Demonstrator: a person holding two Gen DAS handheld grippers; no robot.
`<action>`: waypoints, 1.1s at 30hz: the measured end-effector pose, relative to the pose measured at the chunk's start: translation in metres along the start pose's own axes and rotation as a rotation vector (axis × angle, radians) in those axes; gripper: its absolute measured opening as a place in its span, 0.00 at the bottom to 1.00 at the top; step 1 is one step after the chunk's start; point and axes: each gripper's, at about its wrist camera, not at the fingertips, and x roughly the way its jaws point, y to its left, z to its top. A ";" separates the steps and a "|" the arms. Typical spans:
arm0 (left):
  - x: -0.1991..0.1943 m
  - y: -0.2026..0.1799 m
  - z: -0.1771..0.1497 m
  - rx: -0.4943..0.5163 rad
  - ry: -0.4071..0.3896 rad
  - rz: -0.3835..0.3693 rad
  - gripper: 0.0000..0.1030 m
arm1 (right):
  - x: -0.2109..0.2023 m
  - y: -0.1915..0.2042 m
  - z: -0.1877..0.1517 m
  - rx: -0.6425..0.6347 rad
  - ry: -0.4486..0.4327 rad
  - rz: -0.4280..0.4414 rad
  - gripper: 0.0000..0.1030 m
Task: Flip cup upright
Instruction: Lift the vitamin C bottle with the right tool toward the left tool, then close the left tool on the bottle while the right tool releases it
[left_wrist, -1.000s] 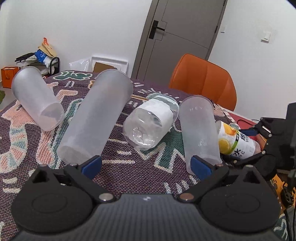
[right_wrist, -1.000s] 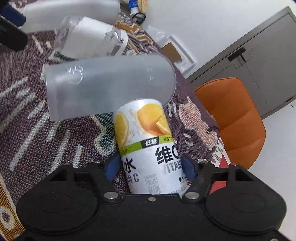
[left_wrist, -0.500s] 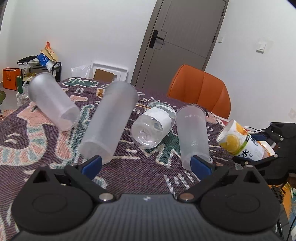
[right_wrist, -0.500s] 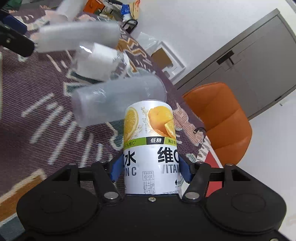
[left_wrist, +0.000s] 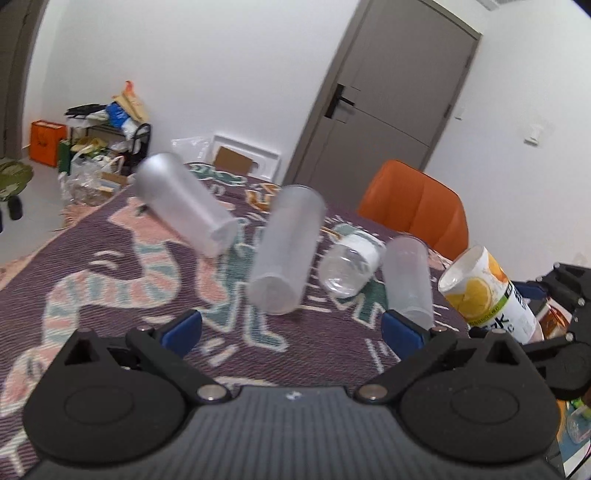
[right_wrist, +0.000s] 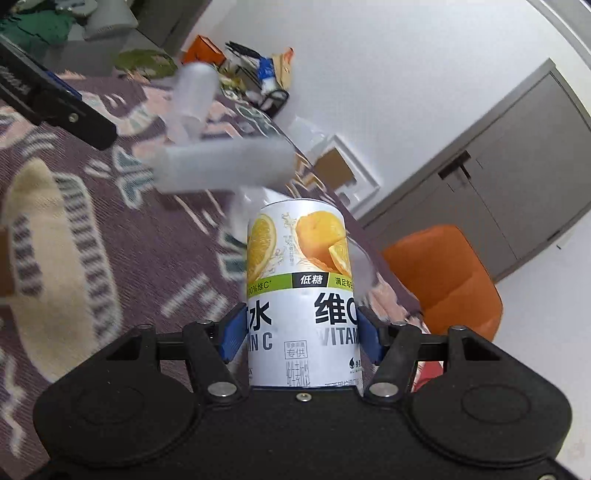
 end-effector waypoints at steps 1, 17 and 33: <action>-0.004 0.005 0.000 -0.006 -0.003 0.007 0.99 | -0.003 0.006 0.004 -0.003 -0.011 0.009 0.58; -0.053 0.070 0.000 -0.066 -0.028 0.052 0.99 | -0.021 0.078 0.048 0.005 -0.056 0.120 0.58; -0.065 0.098 -0.009 -0.114 0.012 0.070 0.99 | -0.012 0.126 0.052 0.024 -0.041 0.253 0.58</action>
